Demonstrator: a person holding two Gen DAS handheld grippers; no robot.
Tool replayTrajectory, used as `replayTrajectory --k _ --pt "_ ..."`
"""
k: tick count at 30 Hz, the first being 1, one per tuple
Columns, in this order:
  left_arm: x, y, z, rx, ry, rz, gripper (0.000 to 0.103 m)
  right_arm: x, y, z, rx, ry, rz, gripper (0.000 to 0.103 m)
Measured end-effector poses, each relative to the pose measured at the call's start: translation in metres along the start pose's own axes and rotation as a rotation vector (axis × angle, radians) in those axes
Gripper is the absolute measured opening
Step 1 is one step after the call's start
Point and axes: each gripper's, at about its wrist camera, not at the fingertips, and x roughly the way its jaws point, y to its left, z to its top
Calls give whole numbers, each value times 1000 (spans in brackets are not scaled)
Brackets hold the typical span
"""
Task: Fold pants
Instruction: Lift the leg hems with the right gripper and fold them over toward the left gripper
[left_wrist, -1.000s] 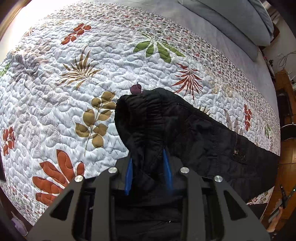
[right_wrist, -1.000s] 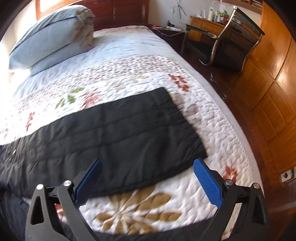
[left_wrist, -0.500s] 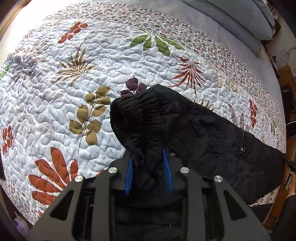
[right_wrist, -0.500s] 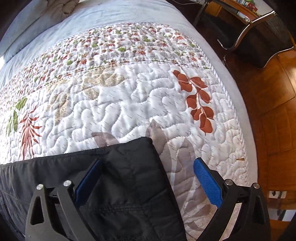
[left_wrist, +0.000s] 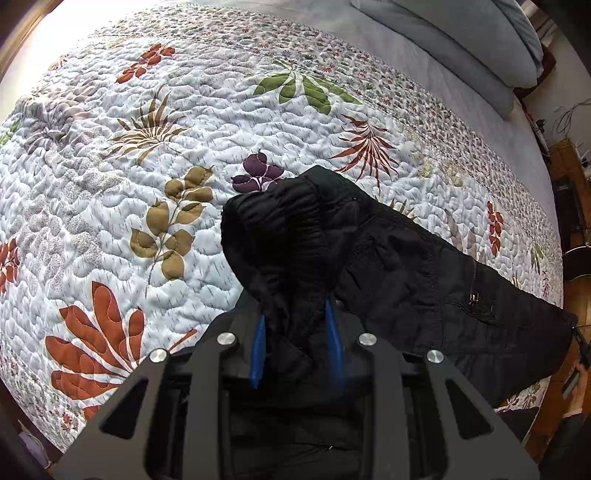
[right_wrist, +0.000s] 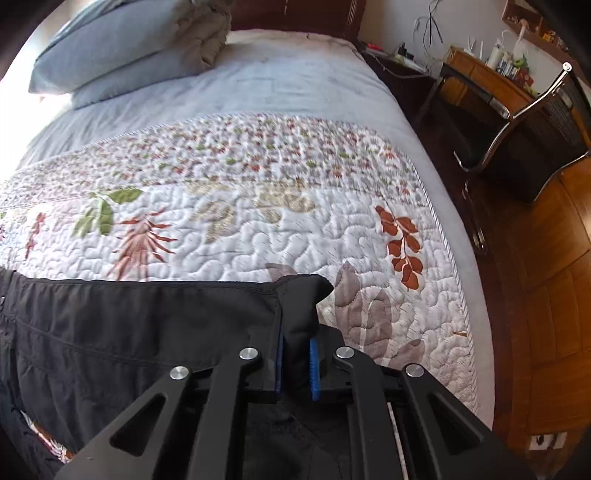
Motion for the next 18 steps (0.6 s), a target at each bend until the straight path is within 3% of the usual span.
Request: replayTrajectory --k 5,10,13,18 --pt "-17 0 -17 10 -35 -66 26 -93 26 -35 -45 -156 34 10" --pt "-40 2 -41 34 -72 -140 26 -172 38 -102 -21 -283 86 10" --pt "-56 6 -60 49 -90 -178 26 -207 34 -150 45 -350 97 9" --pt "-83 21 -93 47 -129 -258 26 -240 0 -232 266 -414 117 9"
